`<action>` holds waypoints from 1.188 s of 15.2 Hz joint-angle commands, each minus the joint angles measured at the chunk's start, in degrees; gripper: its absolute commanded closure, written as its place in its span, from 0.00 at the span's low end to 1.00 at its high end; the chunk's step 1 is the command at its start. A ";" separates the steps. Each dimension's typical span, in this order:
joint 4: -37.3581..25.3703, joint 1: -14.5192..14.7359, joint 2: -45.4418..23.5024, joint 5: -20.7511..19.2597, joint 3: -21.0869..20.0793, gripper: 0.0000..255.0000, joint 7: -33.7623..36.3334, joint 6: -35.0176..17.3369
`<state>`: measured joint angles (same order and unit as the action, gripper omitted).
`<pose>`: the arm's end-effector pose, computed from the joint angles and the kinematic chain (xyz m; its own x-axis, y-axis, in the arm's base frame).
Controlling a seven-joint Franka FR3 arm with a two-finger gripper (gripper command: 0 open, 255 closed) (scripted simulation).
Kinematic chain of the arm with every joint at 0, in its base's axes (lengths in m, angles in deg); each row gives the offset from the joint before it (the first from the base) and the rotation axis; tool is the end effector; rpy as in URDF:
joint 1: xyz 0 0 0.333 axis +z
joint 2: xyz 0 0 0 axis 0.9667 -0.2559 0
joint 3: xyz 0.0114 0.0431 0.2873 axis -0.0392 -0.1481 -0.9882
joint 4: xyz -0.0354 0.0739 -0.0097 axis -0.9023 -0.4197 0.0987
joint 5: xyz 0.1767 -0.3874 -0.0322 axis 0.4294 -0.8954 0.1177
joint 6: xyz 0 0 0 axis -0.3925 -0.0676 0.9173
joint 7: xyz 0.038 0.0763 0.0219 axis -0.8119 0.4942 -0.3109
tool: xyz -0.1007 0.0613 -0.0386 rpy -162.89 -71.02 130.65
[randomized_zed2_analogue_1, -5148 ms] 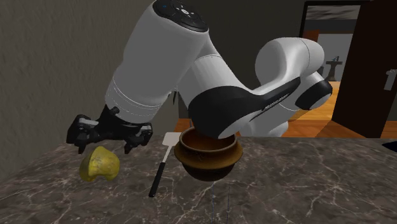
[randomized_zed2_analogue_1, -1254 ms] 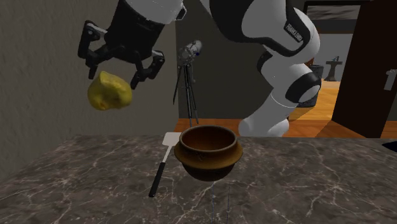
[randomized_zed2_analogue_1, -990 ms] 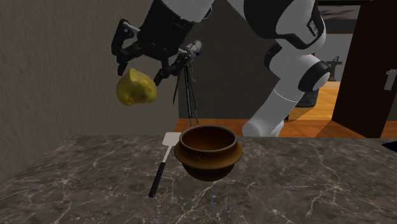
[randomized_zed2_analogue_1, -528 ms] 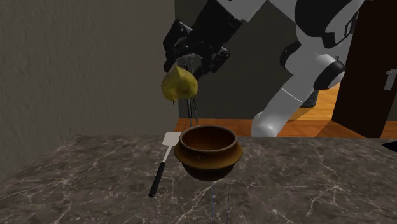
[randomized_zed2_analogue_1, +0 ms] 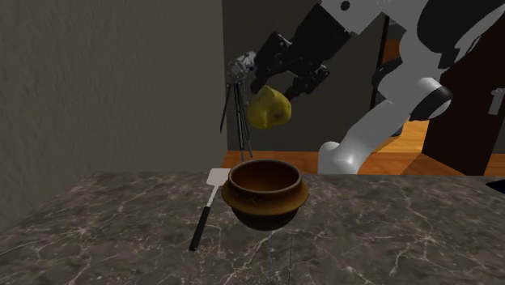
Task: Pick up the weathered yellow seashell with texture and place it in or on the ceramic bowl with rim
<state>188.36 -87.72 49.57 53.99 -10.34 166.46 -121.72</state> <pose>0.2620 0.3826 0.7114 0.2555 -0.7820 0.5685 -0.7882 -0.5090 -0.3459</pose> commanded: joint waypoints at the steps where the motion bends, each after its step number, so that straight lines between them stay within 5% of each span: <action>1: 2.30 0.93 0.94 0.41 0.38 1.00 0.46 -1.19; 18: 15.12 4.77 4.98 2.47 0.18 1.00 3.78 -9.06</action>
<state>203.36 -82.98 54.52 56.46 -10.18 170.23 -130.72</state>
